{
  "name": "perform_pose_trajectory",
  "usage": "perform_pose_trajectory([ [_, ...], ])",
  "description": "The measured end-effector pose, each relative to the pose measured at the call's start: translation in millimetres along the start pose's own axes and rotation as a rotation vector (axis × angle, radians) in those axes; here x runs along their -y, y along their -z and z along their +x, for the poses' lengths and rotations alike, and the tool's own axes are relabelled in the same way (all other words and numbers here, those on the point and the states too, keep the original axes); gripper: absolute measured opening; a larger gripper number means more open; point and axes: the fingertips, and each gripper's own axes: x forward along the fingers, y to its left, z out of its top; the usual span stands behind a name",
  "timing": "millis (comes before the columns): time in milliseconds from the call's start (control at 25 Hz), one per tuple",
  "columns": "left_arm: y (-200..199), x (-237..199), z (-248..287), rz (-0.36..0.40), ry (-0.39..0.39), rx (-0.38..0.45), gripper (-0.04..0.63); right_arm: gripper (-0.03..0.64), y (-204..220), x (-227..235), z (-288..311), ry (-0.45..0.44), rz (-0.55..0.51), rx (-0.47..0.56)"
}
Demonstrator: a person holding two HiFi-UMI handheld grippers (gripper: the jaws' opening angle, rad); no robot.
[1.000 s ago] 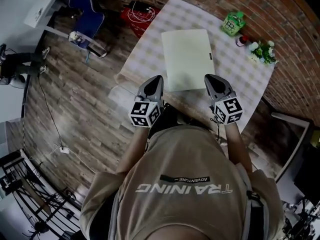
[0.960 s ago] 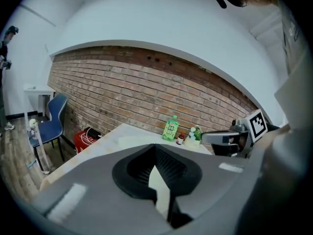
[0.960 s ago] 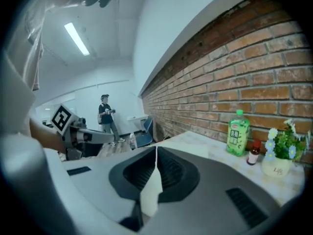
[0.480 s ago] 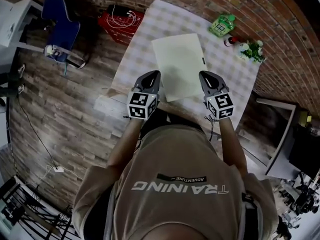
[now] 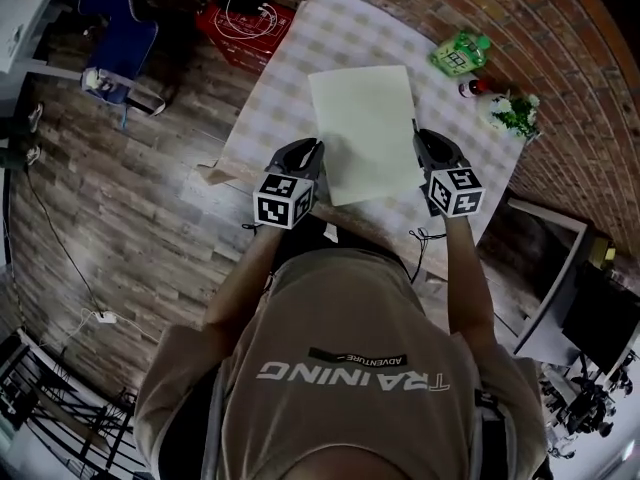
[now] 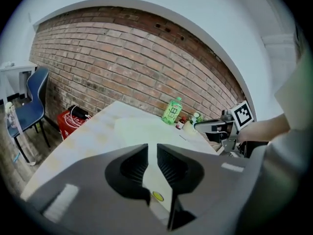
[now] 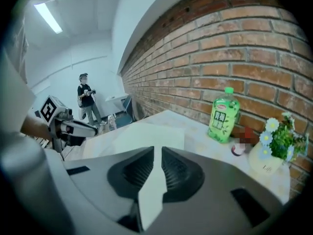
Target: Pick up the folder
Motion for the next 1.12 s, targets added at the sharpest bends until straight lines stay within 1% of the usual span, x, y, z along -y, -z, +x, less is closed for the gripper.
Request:
perform_pose_trajectory([
  [120,11,-8,11,-0.089,-0.005,-0.05,0.122,0.015,12,17,16,-0.029,0.029,-0.043],
  [160,14,-10,14,-0.114,-0.009,-0.063,0.138,0.029,15,24,20,-0.036,0.035,-0.057],
  [200,17,-13,17,-0.137,-0.015,-0.074,0.154,0.118,19,30,25,-0.043,0.039,-0.071],
  [240,19,-16,20,-0.161,-0.019,-0.087,0.171,0.177,22,36,31,-0.055,0.046,-0.088],
  [320,25,-19,26,-0.231,-0.015,-0.113,0.194,0.191,28,44,40,-0.096,0.069,-0.118],
  [440,35,-18,34,-0.356,0.002,-0.141,0.225,0.212,41,46,47,-0.184,0.092,-0.18],
  [520,40,-18,42,-0.413,0.015,-0.15,0.236,0.225,50,47,52,-0.249,0.119,-0.226],
  [600,45,-19,49,-0.437,0.017,-0.172,0.244,0.234,59,47,54,-0.307,0.176,-0.262],
  [720,49,-18,58,-0.458,0.026,-0.207,0.258,0.249,77,43,56,-0.404,0.297,-0.34],
  [800,52,-17,60,-0.495,0.045,-0.219,0.258,0.256,89,39,56,-0.451,0.348,-0.396],
  [920,56,-17,61,-0.566,0.077,-0.238,0.262,0.261,88,29,58,-0.525,0.41,-0.408],
  [1040,58,-15,64,-0.634,0.125,-0.242,0.266,0.268,96,30,62,-0.561,0.463,-0.447],
  [1120,60,-14,67,-0.64,0.14,-0.254,0.281,0.276,102,30,64,-0.571,0.47,-0.474],
])
